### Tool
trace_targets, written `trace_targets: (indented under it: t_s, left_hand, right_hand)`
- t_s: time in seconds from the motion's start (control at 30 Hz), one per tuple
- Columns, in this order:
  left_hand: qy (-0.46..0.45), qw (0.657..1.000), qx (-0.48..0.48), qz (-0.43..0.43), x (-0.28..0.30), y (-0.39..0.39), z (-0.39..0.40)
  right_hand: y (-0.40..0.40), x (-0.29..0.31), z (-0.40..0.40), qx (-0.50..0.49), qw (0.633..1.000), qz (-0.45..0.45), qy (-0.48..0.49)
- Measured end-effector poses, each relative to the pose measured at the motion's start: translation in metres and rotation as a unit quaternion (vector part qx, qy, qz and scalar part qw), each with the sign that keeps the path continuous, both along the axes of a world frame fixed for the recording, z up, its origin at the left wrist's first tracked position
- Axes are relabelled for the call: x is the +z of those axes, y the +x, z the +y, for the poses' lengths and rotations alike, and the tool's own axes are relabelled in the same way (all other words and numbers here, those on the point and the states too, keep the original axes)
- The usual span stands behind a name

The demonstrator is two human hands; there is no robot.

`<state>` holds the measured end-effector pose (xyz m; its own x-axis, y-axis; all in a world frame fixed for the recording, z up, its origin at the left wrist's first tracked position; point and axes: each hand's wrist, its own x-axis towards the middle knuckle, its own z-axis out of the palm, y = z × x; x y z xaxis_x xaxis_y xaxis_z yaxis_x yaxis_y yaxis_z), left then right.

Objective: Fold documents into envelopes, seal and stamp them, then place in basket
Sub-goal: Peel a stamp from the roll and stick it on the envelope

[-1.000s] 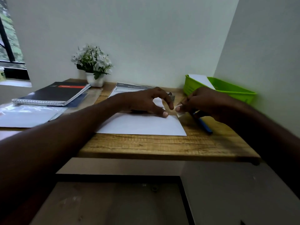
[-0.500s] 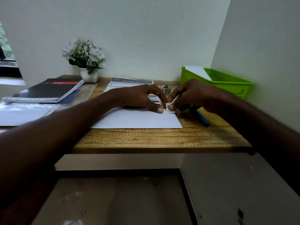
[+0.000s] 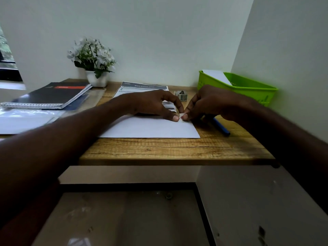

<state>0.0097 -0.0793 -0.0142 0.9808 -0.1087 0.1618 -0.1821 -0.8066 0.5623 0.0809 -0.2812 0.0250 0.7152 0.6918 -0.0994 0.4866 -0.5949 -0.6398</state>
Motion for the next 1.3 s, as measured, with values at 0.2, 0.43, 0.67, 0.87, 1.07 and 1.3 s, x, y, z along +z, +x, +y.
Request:
trace_targets:
  t_s: [0.2,0.43,0.67,0.87,1.07,1.3]
  left_hand:
    - [0.013,1.0,-0.002,-0.003,0.0,0.002,0.001]
    - [0.012,1.0,-0.017,-0.004,0.0,0.003,0.001]
    - [0.01,1.0,-0.015,-0.007,0.0,0.002,0.001]
    - [0.032,0.999,-0.014,-0.011,-0.001,0.004,0.0]
    - [0.041,0.999,-0.019,-0.01,0.002,0.004,-0.001]
    - [0.058,0.997,-0.04,-0.008,0.004,0.006,0.0]
  right_hand:
    - [0.002,0.006,-0.001,-0.022,0.999,0.029,-0.008]
    - [0.003,0.001,0.0,-0.029,0.999,0.016,-0.014]
    - [0.005,-0.002,0.001,-0.025,1.0,-0.002,-0.012]
    - [0.009,-0.002,0.003,0.013,0.998,-0.032,-0.045]
    - [0.012,0.009,0.013,0.046,0.991,-0.051,-0.119]
    - [0.021,0.01,0.016,0.027,0.989,-0.041,-0.141]
